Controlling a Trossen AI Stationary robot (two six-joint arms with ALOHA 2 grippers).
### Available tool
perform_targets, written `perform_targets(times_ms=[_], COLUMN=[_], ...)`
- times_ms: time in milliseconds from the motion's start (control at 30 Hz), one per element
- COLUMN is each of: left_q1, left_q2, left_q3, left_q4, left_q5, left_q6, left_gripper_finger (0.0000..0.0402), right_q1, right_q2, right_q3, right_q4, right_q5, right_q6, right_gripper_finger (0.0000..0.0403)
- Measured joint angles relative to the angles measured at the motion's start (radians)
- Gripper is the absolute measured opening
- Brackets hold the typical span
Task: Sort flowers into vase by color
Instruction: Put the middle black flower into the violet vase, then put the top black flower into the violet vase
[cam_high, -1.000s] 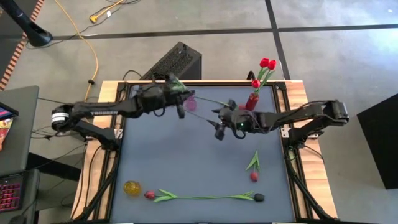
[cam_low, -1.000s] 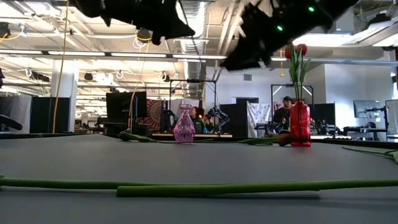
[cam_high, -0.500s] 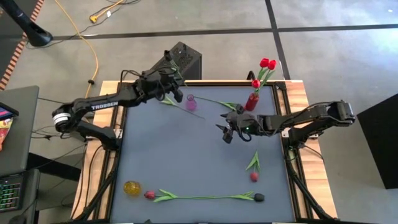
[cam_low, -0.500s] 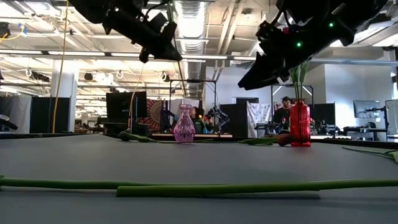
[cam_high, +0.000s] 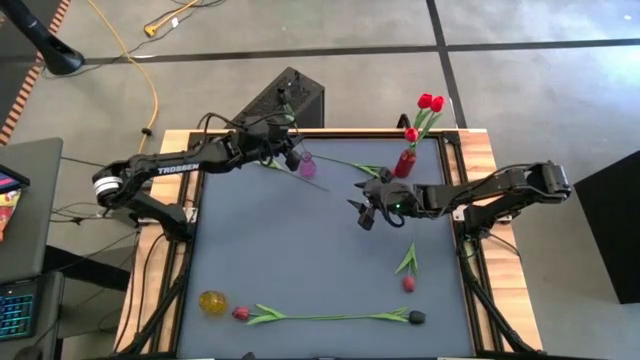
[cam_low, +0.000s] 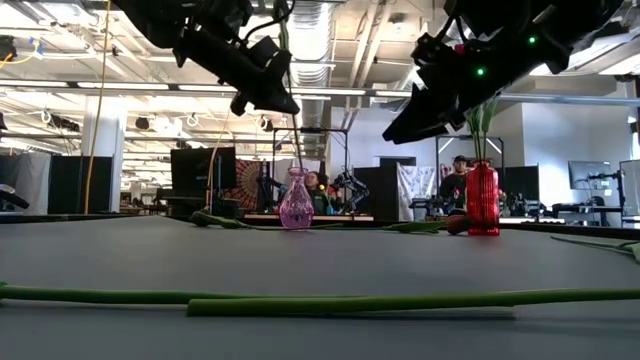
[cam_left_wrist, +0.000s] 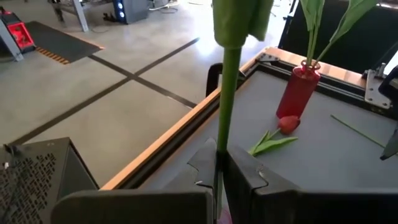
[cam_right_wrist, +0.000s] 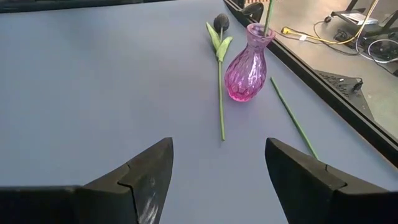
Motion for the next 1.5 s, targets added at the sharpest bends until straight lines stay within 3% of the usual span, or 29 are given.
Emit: perform_targets(times_ms=[533, 933, 1333, 1500], left_q1=[0.0, -0.001, -0.001, 0.001], left_q2=[0.002, 0.083, 0.074, 0.063], left_q3=[0.0, 0.0, 0.002, 0.041], left_q4=[-0.098, -0.068, -0.098, -0.222], left_q5=[0.005, 0.063, 0.081, 0.086], left_q6=[-0.033, -0.023, 0.021, 0.026], left_gripper_finger=[0.0, 0.0003, 0.014, 0.0171], right_q1=[0.0, 0.019, 0.02, 0.019], right_q2=[0.0, 0.0, 0.0, 0.0], right_q3=[0.001, 0.002, 0.002, 0.002], right_q4=[0.001, 0.024, 0.025, 0.024], right_q5=[0.0, -0.004, -0.003, -0.003], right_q6=[-0.001, 0.01, 0.009, 0.009], right_gripper_finger=[0.0281, 0.0281, 0.0282, 0.0281])
